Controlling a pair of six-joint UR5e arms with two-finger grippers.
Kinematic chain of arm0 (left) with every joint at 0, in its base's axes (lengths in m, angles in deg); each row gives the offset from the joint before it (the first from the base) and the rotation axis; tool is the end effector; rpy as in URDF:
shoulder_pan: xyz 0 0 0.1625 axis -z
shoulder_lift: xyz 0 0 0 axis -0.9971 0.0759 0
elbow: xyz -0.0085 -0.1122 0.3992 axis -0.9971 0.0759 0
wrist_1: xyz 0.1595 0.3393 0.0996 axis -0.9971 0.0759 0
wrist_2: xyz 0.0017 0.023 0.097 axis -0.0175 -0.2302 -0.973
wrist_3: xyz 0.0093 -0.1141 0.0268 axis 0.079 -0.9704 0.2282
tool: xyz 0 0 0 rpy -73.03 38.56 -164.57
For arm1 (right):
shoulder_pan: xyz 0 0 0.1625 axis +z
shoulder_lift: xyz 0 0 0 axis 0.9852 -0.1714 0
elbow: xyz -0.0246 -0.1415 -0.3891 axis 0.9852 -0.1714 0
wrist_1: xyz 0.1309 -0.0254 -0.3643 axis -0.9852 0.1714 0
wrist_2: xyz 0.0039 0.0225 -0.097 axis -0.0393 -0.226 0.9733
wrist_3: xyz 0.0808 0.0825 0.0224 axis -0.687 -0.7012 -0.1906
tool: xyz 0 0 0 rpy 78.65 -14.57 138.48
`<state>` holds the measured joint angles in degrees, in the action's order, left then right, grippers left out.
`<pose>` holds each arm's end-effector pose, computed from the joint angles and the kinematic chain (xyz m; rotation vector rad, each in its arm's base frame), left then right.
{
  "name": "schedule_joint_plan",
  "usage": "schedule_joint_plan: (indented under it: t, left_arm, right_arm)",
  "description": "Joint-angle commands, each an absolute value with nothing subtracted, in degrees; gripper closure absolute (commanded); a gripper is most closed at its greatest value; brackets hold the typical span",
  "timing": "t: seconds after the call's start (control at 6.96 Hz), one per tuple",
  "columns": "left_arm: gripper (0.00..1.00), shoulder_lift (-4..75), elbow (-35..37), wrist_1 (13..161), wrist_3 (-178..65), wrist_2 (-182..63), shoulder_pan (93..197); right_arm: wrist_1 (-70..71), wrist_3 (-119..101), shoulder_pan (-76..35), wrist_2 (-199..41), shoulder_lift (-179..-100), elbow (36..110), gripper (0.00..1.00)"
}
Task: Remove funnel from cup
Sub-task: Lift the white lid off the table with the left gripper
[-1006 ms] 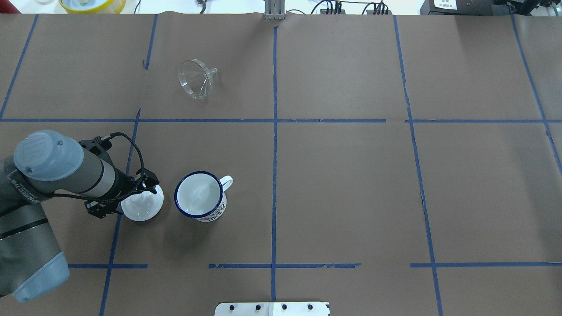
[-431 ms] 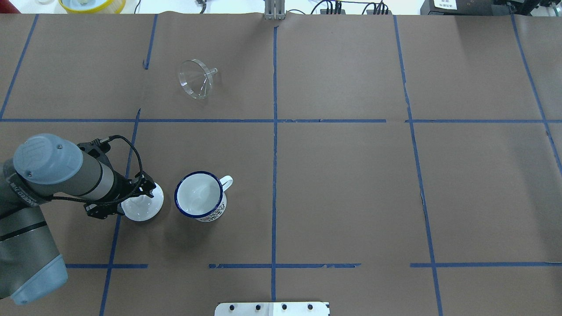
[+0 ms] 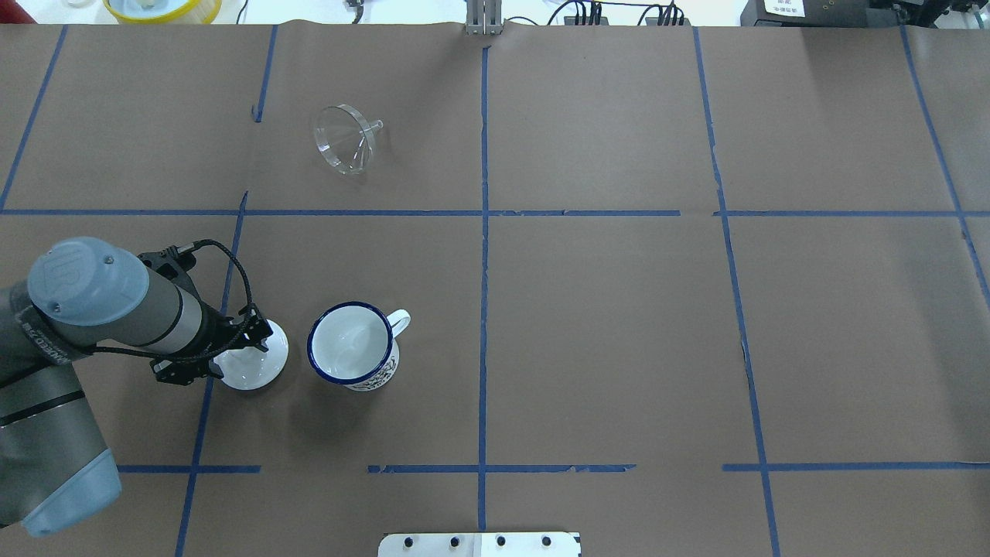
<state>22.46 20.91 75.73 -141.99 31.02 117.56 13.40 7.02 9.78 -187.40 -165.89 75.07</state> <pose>0.3933 -0.3495 0.4192 -0.2283 0.7981 -0.5477 0.0552 -0.4181 0.6728 -0.0187 -0.7194 0.0104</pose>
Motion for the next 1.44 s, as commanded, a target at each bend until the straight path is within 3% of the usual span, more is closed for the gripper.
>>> schedule_joint_plan:
  t: [0.0,0.14,0.86,1.29]
  left_arm:
    - [0.44,22.5,20.8,75.7,-141.8,31.0,117.6]
    - [0.48,22.5,20.8,75.7,-141.8,31.0,117.6]
    - [0.42,22.4,21.7,75.6,-141.7,28.4,118.3]
    - [0.45,22.2,21.3,75.6,-141.7,27.1,118.3]
  right_arm:
    - [13.4,7.0,9.8,-187.4,-165.9,75.1,0.0]
    - [13.4,7.0,9.8,-187.4,-165.9,75.1,0.0]
    - [13.4,7.0,9.8,-187.4,-165.9,75.1,0.0]
    - [13.4,7.0,9.8,-187.4,-165.9,75.1,0.0]
